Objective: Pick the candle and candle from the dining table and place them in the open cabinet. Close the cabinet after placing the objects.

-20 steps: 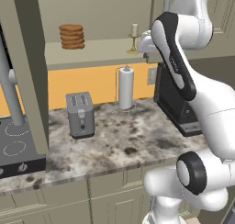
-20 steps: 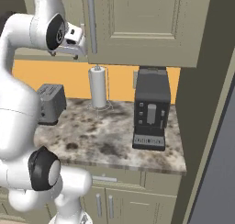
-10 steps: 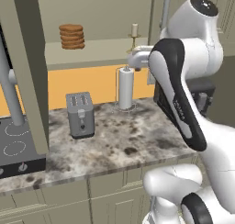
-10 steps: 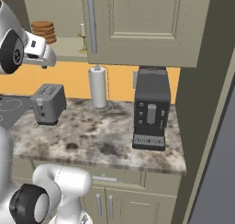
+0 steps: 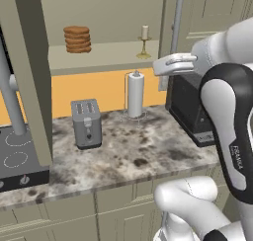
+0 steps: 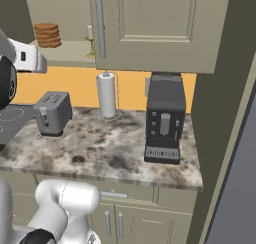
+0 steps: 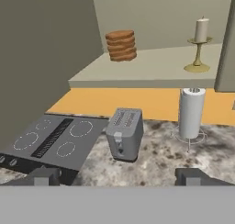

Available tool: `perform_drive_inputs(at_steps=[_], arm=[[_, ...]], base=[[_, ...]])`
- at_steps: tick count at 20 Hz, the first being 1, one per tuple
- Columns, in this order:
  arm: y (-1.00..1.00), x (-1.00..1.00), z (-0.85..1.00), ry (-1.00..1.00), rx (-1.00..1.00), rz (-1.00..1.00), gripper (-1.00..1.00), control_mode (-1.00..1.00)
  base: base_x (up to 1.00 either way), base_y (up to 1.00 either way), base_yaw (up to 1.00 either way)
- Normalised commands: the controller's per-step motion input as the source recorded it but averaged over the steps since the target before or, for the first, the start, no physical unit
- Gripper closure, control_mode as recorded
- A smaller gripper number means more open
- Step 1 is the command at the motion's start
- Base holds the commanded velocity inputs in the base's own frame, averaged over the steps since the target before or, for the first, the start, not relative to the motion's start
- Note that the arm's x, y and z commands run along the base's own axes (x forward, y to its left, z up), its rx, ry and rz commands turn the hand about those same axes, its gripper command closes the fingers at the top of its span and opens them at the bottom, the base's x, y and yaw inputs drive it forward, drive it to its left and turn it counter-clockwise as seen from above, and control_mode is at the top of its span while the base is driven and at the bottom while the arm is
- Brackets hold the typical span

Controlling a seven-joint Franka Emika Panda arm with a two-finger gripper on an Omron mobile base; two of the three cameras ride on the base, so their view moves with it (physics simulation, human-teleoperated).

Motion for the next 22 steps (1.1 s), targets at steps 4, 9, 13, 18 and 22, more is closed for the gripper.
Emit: perform_drive_inputs(at_steps=[4,9,13,18,22], arm=[[0.35,-0.62,0.06,0.0,0.0,0.0,-1.0,-1.0],[0.31,-0.98,-0.08,-0.17,0.0,0.0,-1.0,-1.0],[0.08,-1.0,-0.1,-0.4,0.0,0.0,-1.0,-1.0],[0.04,-0.97,0.0,-0.32,0.0,0.0,-1.0,-1.0],[0.0,-0.57,0.01,-0.1,0.0,0.0,-1.0,-1.0]], base=[[0.0,0.0,0.0],[0.0,0.0,0.0],[0.0,0.0,0.0],[0.0,0.0,0.0],[0.0,0.0,0.0]])
